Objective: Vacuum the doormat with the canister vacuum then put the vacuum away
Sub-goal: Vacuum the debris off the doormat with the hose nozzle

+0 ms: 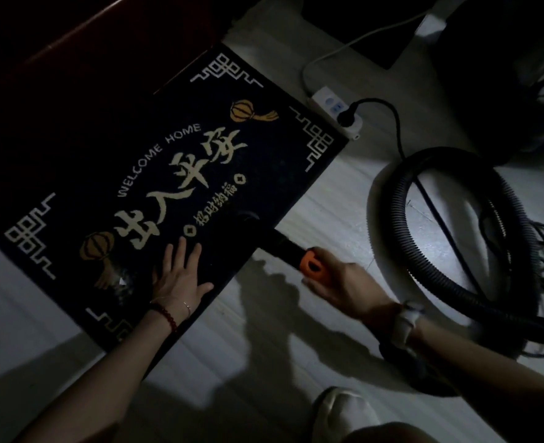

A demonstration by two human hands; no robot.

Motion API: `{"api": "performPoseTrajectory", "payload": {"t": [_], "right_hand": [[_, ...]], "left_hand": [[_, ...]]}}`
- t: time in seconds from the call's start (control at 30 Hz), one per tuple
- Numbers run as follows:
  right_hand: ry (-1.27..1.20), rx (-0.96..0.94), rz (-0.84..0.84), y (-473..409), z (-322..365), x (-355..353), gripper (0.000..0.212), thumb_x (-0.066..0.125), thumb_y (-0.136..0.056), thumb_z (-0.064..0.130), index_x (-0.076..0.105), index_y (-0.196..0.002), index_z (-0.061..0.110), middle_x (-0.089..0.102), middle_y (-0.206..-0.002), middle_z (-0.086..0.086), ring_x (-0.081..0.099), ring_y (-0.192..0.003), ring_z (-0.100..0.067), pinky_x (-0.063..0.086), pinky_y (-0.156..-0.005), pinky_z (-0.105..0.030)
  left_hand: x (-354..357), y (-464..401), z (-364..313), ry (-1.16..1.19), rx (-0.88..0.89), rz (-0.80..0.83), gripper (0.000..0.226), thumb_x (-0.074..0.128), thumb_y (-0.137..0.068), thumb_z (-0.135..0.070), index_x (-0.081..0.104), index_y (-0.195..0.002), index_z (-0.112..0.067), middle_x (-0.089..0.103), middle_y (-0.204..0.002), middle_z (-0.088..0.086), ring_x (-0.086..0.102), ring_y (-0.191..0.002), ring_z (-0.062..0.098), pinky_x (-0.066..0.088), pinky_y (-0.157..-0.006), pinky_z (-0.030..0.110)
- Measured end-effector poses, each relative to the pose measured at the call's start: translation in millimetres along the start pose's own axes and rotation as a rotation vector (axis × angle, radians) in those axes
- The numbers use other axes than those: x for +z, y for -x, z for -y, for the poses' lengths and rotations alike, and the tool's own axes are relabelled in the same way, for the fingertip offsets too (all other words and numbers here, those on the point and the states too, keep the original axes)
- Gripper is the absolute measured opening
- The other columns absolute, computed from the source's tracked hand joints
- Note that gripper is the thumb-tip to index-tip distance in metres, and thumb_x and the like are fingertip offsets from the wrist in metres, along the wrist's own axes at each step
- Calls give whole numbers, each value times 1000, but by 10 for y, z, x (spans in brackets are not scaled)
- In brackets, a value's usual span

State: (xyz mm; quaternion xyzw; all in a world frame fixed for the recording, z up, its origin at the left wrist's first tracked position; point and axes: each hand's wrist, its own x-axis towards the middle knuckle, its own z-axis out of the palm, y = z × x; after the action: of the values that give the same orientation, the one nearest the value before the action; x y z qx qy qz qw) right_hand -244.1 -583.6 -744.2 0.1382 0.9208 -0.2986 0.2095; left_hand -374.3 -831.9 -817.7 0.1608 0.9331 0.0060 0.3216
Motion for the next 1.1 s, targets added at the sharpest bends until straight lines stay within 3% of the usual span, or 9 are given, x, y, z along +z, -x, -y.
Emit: {"api": "performPoseTrajectory", "payload": {"t": [0.07,0.23,0.43,0.57,0.67,0.77,0.83,0.97,1.1], "right_hand": [[-4,51,-108,-219,-114,-141,55,54,-88,44,35,-136,25,66,-105,-16,64,-86,-34,47,-72,-30],[-184,278,-369,-801,-194,-461,54,54,-88,46,36,-132,22,63,-111,-20,64,-82,-43,54,-73,-53],[-42,-48,3,-311,332,175,52,53,-88,45,34,-133,27,65,-106,-12,63,-88,-31,52,-77,-41],[-73,-6,-101,-433,257,-56,52,54,-88,44,37,-134,26,66,-105,-14,64,-81,-32,53,-77,-44],[-264,151,-239,-608,225,-338,48,55,-89,41,41,-131,22,64,-101,-13,62,-60,-29,56,-62,-40],[-233,27,-81,-541,365,-230,45,55,-90,38,43,-129,19,65,-94,-10,59,-51,-20,52,-54,-31],[-137,-47,31,-410,466,-55,48,55,-89,39,41,-131,21,65,-102,-8,54,-55,-12,51,-61,-30],[-151,-6,-12,-349,465,-36,54,55,-88,43,36,-135,25,62,-111,-8,54,-67,-16,54,-71,-38],[-178,0,-43,-408,454,-63,55,54,-88,43,35,-136,25,60,-109,-7,55,-56,-12,51,-55,-24]], "left_hand": [[-7,7,13,2,1,-6,79,52,-90,-42,1,-149,-25,-14,-157,2,-12,-144,25,11,-116,50],[-1,16,16,-1,-10,0,79,49,-91,-45,-3,-148,-29,-17,-156,-1,-14,-144,22,9,-117,48],[-6,15,40,64,4,0,78,53,-90,-40,4,-148,-24,-16,-157,0,-14,-144,22,7,-117,48],[33,-10,82,125,6,-57,85,59,-86,-42,6,-148,-19,-9,-158,-1,-10,-145,19,10,-118,48],[34,-12,80,142,0,-57,85,59,-86,-42,6,-148,-20,-8,-158,-3,-9,-145,18,9,-118,47],[20,-11,83,152,-4,-51,83,59,-87,-40,6,-148,-22,-9,-158,-4,-9,-145,17,7,-117,46],[21,-8,92,158,1,-43,82,59,-87,-38,7,-148,-22,-10,-158,-4,-9,-145,17,6,-118,46],[40,-5,113,174,18,-56,81,58,-88,-36,7,-148,-22,-11,-157,-3,-11,-145,17,4,-117,45],[57,-7,135,168,32,-56,82,57,-88,-40,4,-149,-23,-12,-157,-3,-11,-145,17,3,-117,45]]}}
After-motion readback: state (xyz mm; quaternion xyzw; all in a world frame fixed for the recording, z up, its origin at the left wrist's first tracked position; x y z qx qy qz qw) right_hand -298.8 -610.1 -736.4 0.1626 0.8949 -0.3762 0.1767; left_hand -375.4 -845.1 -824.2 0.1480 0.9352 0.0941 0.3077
